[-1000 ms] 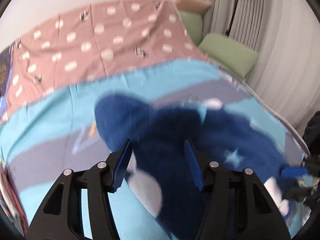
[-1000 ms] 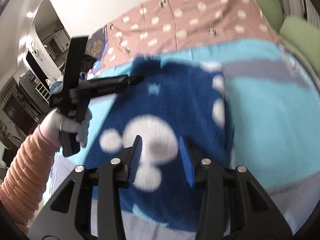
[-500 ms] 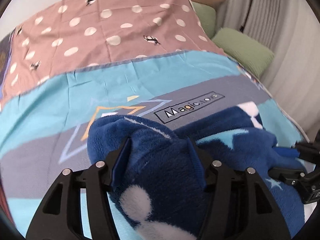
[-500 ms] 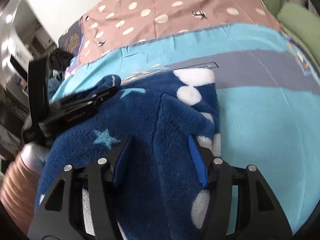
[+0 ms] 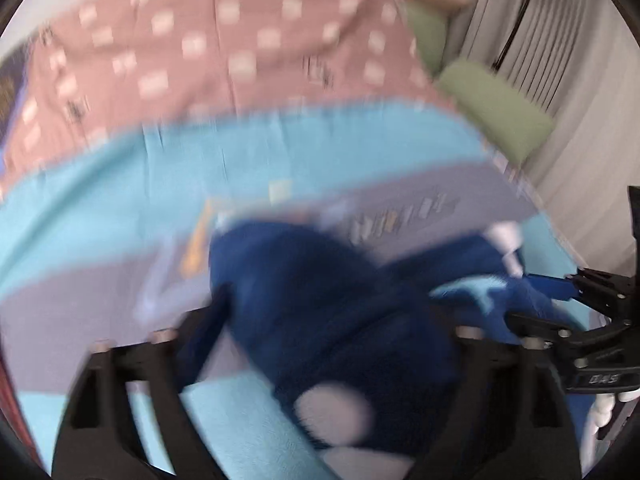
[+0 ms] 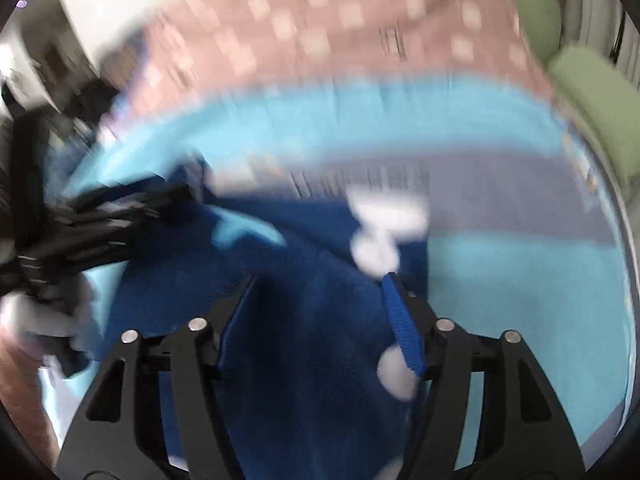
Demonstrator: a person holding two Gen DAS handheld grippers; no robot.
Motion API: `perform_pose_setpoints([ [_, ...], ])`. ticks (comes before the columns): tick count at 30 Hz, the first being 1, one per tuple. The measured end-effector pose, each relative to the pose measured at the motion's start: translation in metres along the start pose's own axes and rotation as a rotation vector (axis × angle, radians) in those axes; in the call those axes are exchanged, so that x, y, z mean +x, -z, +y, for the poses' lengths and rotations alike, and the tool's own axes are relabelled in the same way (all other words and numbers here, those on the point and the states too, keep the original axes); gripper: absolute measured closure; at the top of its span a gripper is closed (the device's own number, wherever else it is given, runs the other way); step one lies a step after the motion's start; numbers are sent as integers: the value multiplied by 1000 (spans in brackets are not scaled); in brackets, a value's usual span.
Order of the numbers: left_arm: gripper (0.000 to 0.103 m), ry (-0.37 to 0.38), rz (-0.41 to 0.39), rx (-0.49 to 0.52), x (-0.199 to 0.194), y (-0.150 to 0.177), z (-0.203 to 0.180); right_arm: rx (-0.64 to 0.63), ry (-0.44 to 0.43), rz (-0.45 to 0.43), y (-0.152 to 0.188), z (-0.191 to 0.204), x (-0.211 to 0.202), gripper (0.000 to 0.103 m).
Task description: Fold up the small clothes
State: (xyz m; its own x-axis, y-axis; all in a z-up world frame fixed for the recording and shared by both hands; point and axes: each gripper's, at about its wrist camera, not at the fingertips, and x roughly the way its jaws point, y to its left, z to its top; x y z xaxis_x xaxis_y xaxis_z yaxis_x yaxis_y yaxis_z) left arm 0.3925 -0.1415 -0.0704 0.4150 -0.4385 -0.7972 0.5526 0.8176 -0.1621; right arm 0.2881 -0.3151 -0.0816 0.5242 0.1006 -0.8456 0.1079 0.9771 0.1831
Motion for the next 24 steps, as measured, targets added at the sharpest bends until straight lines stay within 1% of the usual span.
perform_pose_setpoints([
  [1,1,82,23,-66,13,7,7,12,-14,-11,1,-4,6,35],
  [2,1,146,27,-135,20,9,15,50,-48,-18,0,-12,5,35],
  [3,1,165,-2,-167,20,12,17,66,-54,-19,0,-15,2,35],
  [5,2,138,-22,-136,14,12,11,46,-44,-35,2,-14,-1,36],
  [6,5,113,-29,-122,7,10,7,45,-42,-49,2,-13,-5,36],
  [7,12,89,-45,-90,-5,7,0,46,-40,-68,3,-12,-12,36],
  [8,15,65,-63,-54,-19,6,-7,45,-30,-86,3,-10,-21,36],
  [9,16,38,-91,-15,-35,6,-13,44,-15,-100,5,-9,-30,36],
  [10,19,17,-127,28,-51,8,-19,40,3,-131,9,-6,-47,36],
  [11,19,1,-175,85,-72,12,-27,31,-7,-158,15,-4,-60,36],
  [13,19,-1,-238,157,-106,26,-34,-14,-67,-208,35,9,-93,37],
  [14,19,29,-251,182,-122,36,-40,-37,-81,-224,46,15,-106,37],
  [16,17,77,-238,216,-137,56,-52,-114,-83,-258,76,34,-130,36],
  [17,11,73,-215,235,-141,71,-62,-140,-68,-267,89,40,-138,34],
  [18,8,66,-191,241,-138,82,-67,-156,-50,-272,104,45,-142,29],
  [19,6,64,-166,243,-133,93,-73,-152,-38,-260,119,46,-141,27],
  [20,6,61,-137,239,-123,103,-78,-130,-34,-232,127,44,-133,27],
  [21,5,54,-114,229,-114,110,-79,-88,-43,-178,135,37,-118,26],
  [22,4,61,-63,206,-101,115,-78,-43,-70,-150,142,28,-102,26],
  [23,4,125,-4,127,-85,116,-70,-45,-60,-165,147,25,-93,26],
  [24,3,177,19,60,-79,117,-61,-66,-37,-185,150,26,-90,25],
])
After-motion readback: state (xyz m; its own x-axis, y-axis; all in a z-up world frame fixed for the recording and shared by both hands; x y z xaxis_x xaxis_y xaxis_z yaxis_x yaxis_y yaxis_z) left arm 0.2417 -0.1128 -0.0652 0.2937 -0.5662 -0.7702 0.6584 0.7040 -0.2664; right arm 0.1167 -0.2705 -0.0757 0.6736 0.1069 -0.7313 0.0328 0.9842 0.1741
